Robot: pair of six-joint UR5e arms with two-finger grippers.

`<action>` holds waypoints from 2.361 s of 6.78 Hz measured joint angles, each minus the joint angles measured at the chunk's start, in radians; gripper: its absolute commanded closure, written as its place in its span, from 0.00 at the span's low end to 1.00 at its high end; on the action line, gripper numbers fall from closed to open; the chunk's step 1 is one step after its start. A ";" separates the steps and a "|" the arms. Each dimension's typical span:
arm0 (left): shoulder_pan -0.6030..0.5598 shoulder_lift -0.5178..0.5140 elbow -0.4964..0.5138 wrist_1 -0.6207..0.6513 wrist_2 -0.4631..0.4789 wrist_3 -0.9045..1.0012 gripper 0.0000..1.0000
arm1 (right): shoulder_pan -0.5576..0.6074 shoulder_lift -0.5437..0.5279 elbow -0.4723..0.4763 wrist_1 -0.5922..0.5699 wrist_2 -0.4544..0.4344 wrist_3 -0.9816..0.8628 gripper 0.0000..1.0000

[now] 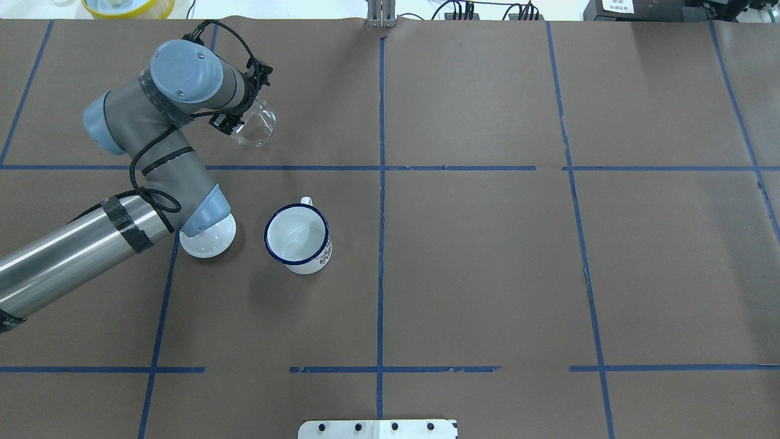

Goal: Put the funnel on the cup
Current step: 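Move the left gripper to the clear glass funnel, then grasp the clear glass funnel with the left gripper and lift it, then carry the glass funnel over the white mug with the left gripper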

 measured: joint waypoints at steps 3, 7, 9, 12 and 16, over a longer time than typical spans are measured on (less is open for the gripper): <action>-0.005 -0.015 0.023 -0.013 -0.001 0.017 1.00 | 0.000 0.000 0.000 0.000 0.000 0.000 0.00; -0.094 0.072 -0.228 0.064 -0.103 0.024 1.00 | 0.000 0.000 0.000 0.000 0.000 0.000 0.00; -0.137 0.123 -0.455 0.238 -0.182 0.043 1.00 | 0.000 0.000 0.000 0.000 0.000 0.000 0.00; -0.131 0.059 -0.677 0.624 -0.210 0.189 1.00 | 0.000 0.000 0.000 0.000 0.000 0.000 0.00; 0.120 -0.084 -0.702 0.975 -0.198 0.424 1.00 | 0.000 0.000 0.000 0.000 0.000 0.000 0.00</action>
